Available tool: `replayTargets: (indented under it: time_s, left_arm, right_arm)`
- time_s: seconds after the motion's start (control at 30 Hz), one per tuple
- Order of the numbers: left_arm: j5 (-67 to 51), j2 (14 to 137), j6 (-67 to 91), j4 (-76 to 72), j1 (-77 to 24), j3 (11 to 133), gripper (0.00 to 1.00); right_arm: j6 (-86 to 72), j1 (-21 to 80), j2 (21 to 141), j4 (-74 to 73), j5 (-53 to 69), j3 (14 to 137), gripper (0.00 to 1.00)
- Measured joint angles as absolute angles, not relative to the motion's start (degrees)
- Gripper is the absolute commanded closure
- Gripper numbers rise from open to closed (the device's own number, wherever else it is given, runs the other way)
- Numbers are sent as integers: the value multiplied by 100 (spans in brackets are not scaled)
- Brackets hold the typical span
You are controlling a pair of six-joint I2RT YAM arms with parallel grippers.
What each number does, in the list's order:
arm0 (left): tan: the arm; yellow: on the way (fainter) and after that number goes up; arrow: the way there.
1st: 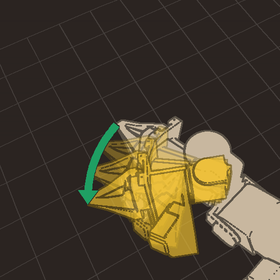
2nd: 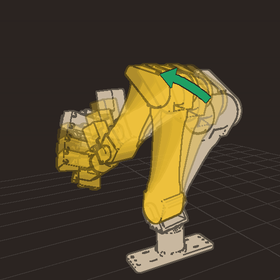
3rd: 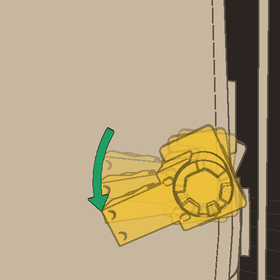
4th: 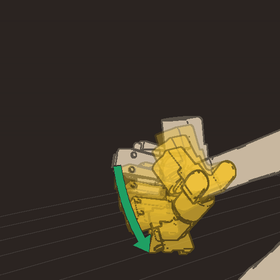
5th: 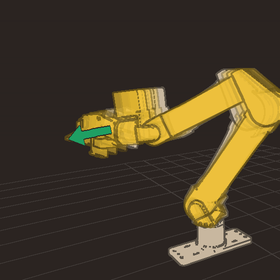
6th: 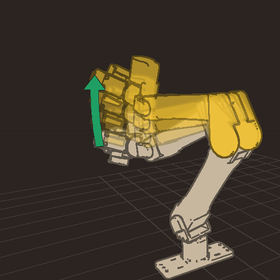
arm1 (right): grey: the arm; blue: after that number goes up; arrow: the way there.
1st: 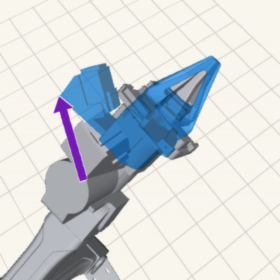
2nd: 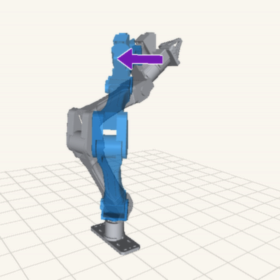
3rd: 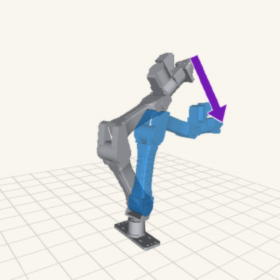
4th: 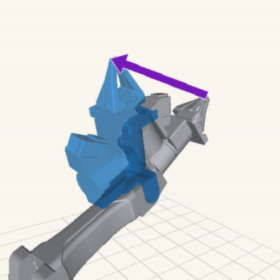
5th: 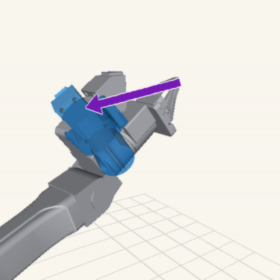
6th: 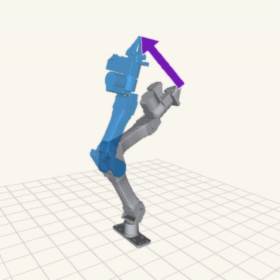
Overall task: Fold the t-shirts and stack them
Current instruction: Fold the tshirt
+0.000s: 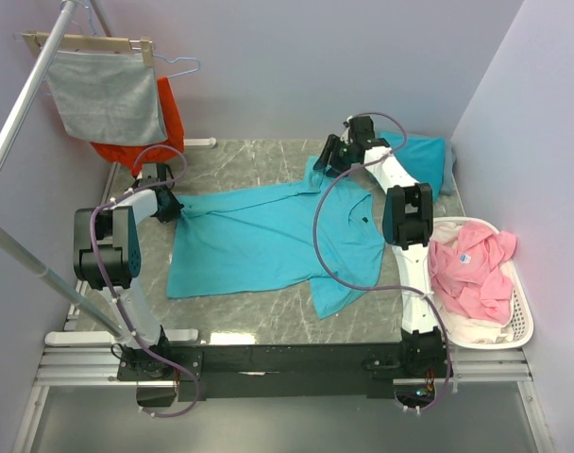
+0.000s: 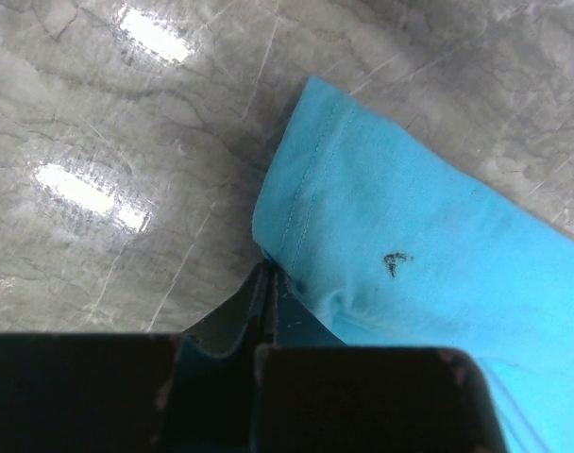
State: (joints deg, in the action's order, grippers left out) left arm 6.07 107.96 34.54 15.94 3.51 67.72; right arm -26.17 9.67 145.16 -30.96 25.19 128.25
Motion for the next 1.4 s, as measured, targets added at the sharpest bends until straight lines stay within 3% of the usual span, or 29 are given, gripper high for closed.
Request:
replayTargets:
  time_s: [0.13, 0.27, 0.57, 0.93, 1.0, 1.03, 1.07, 1.2, 1.27, 1.33, 1.4]
  left_arm:
    - [602, 10796, 3454, 1590, 351, 6772, 99]
    - [602, 10798, 3454, 1588, 351, 6775, 99]
    - [604, 10798, 3452, 1588, 351, 6775, 99]
    - [600, 10798, 3452, 1588, 349, 6775, 99]
    - [593, 10796, 3452, 1586, 346, 6775, 99]
    - [589, 10796, 3452, 1586, 344, 6775, 99]
    - [585, 10796, 3452, 1586, 340, 6775, 99]
    - [582, 10796, 3452, 1586, 333, 6775, 99]
    - [582, 10794, 3452, 1586, 333, 6772, 99]
    - [582, 10794, 3452, 1586, 333, 6772, 99]
    - [585, 10790, 3452, 1588, 333, 6772, 99]
  right_arm:
    - [-2676, 1017, 14717, -3022, 2705, 12973, 44]
    - [-2746, 1050, 14859, -2864, 2871, 12982, 82]
    - [-2585, 1085, 14486, -2475, 2596, 12213, 80]
    - [-2248, 1085, 13104, -2438, 1865, 11378, 91]
    - [-2248, 1085, 12929, -2421, 1774, 11240, 89]
    - [-2246, 1085, 12864, -2432, 1712, 11190, 79]
    - [-2246, 1085, 12818, -2443, 1658, 11146, 75]
    - [-2213, 1085, 12744, -2526, 1500, 11037, 72]
    - [-2211, 1083, 12744, -2561, 1474, 11034, 77]
    - [-2202, 1074, 12748, -2622, 1498, 11067, 91]
    - [-2204, 1068, 12794, -2661, 1568, 11161, 94]
